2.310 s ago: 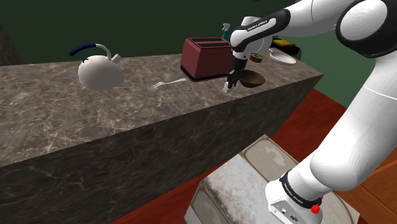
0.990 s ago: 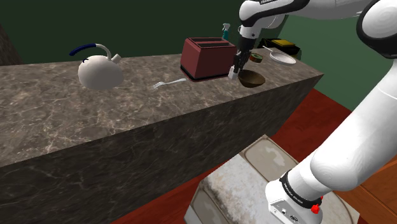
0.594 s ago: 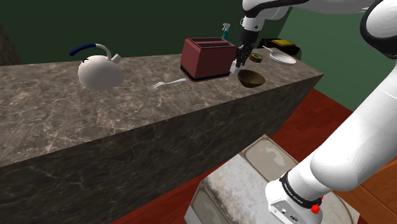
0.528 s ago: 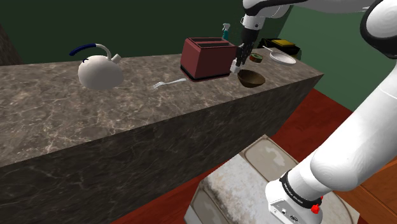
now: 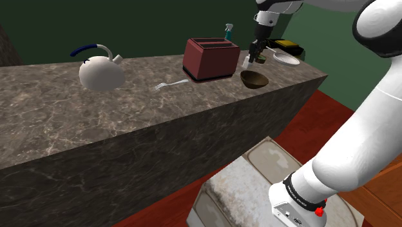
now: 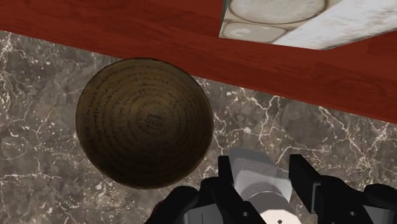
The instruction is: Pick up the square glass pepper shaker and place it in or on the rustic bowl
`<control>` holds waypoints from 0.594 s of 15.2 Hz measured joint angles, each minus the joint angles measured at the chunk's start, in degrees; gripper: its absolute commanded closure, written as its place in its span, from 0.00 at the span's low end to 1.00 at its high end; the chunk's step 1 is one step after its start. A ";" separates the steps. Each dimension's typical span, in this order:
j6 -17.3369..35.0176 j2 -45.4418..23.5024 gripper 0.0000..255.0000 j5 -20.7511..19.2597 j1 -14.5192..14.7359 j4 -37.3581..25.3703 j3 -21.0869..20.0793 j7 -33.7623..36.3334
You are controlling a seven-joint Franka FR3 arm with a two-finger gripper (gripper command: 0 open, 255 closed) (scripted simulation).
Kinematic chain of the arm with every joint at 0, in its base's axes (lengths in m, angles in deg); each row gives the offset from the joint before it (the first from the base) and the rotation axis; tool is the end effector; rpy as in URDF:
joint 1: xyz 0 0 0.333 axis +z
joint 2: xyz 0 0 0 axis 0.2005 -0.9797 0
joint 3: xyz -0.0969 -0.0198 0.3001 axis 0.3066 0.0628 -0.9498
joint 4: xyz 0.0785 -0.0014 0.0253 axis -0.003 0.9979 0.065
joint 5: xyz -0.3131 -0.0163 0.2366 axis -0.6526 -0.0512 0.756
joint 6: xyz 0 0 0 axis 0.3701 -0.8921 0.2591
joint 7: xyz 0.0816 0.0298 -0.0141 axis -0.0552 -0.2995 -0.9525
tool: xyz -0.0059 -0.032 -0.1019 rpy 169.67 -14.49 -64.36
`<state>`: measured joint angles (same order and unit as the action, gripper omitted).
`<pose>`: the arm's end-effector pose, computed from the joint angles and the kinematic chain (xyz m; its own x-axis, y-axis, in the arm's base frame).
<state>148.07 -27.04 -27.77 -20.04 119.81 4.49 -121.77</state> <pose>0.5467 -0.2420 0.4963 0.9816 0.1689 -0.0889 0.1664 -0.9854 -0.0347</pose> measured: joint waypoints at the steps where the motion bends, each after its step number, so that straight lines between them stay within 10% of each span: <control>1: -0.76 -1.13 1.00 0.29 -0.84 -1.85 0.53 -1.36; 9: -4.71 -9.53 1.00 2.78 -8.06 -13.87 3.94 -11.61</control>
<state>143.36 -36.57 -24.99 -28.10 105.93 8.43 -133.38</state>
